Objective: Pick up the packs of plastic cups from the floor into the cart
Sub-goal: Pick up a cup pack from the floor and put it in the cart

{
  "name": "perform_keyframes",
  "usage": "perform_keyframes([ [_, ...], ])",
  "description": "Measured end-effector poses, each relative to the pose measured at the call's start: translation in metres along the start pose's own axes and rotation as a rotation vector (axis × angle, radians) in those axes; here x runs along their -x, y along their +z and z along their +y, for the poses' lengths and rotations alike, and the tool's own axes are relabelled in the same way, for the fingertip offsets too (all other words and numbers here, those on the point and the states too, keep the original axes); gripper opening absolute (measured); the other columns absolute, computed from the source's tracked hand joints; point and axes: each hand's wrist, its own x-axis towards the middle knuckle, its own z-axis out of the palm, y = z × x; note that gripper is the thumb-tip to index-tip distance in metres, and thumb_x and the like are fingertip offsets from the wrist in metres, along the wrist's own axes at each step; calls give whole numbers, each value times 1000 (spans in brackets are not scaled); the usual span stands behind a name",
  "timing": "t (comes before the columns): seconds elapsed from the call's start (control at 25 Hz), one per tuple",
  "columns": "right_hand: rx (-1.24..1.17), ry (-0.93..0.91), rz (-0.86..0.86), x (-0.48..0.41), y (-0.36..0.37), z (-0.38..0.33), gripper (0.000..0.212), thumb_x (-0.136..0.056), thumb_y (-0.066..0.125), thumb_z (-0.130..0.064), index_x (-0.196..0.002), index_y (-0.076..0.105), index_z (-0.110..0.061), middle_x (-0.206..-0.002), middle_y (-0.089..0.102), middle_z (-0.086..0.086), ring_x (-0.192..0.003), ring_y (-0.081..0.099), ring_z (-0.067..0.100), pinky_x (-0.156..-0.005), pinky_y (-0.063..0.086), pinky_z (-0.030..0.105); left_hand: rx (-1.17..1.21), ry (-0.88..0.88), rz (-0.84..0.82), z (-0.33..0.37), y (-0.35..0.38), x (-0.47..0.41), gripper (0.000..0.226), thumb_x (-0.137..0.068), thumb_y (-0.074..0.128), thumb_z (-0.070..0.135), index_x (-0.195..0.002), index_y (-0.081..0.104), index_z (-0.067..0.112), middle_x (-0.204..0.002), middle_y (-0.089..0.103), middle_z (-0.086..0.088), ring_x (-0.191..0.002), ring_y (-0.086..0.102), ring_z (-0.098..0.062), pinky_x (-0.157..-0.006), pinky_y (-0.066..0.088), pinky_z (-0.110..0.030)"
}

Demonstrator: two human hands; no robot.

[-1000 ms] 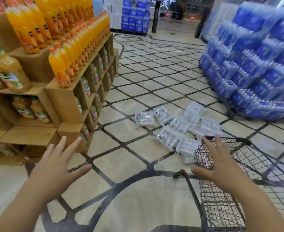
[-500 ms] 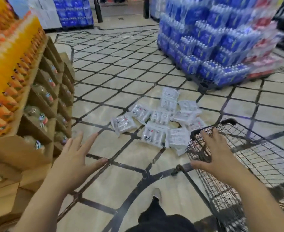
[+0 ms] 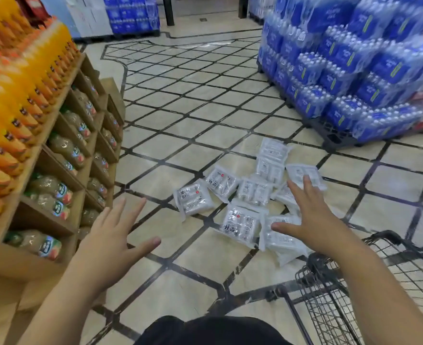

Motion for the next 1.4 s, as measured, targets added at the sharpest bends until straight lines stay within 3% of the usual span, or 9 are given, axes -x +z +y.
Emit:
perform_keyframes([
  [0.16, 41, 42, -21, -46, 7, -11, 113, -79, 63, -74, -157, -13, -46, -158, -40, -14, -154, -22, 21, -126, 9, 50, -21, 77, -41, 8, 1, -87, 97, -70, 34, 89, -155, 3, 55, -170, -3, 8, -157, 0, -23, -125, 18, -51],
  [0.36, 121, 222, 5, -91, 13, -19, 114, -79, 57, -80, -159, -14, -40, -160, -39, -6, -154, -22, 26, -126, 8, 50, -114, 297, -156, 15, 9, -226, 101, -68, 26, 96, -156, -4, 55, -170, -5, 8, -157, 0, -24, -124, 23, -51],
  [0.6, 214, 468, 116, -121, 14, -45, 116, -80, 56, -81, -157, -21, -41, -162, -38, -3, -154, -20, 30, -126, 9, 52, -262, 724, -216, 60, 1, -366, 118, -45, -10, 106, -153, -7, 59, -171, -3, 7, -157, 3, -26, -121, 27, -49],
  [0.8, 297, 567, 96, -124, 31, -64, 111, -84, 46, -82, -154, -28, -37, -162, -38, 6, -154, -19, 36, -125, 5, 56, -313, 909, -273, 99, -2, -419, 112, -49, -3, 106, -152, -7, 61, -170, -7, 9, -157, 2, -26, -119, 30, -51],
  [1.04, 254, 643, 39, -153, 26, -27, 111, -83, 49, -82, -158, -21, -38, -162, -37, 5, -154, -21, 33, -125, 6, 54, -325, 908, -274, 130, 15, -450, 110, -54, -5, 102, -154, -8, 56, -170, -8, 7, -157, 2, -27, -119, 31, -50],
  [1.2, 205, 575, -2, -199, 16, 15, 111, -84, 49, -81, -158, -21, -37, -156, -44, 1, -153, -23, 34, -126, 6, 54, -305, 808, -227, 148, 24, -461, 113, -49, -15, 103, -152, -11, 58, -171, -6, 6, -156, 5, -28, -120, 29, -50],
  [1.4, 182, 462, -57, -266, 9, 68, 111, -86, 45, -82, -153, -30, -37, -152, -48, 2, -151, -28, 35, -124, -2, 53, -230, 622, -167, 168, 40, -472, 110, -63, 5, 102, -159, 7, 47, -170, 11, 2, -154, 16, -28, -118, 33, -50],
])
